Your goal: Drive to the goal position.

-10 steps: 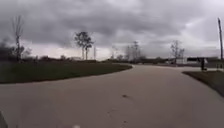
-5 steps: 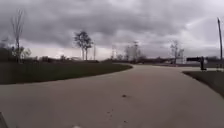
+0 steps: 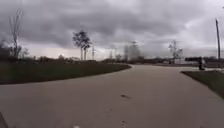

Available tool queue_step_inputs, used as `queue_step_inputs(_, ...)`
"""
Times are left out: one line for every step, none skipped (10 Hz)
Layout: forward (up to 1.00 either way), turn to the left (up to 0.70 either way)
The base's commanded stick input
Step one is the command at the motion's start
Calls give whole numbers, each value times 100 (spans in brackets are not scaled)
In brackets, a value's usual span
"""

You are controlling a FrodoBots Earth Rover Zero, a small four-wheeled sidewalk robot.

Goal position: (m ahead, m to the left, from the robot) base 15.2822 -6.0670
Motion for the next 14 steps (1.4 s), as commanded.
queue_step_inputs(100, -32)
queue_step_inputs(100, -32)
queue_step_inputs(100, -32)
queue_step_inputs(100, -27)
queue_step_inputs(100, -24)
queue_step_inputs(100, -22)
queue_step_inputs(100, -17)
queue_step_inputs(100, -12)
queue_step_inputs(100, -2)
queue_step_inputs(100, 0)
queue_step_inputs(100, 0)
queue_step_inputs(100, -3)
queue_step_inputs(100, -8)
queue_step_inputs(100, -28)
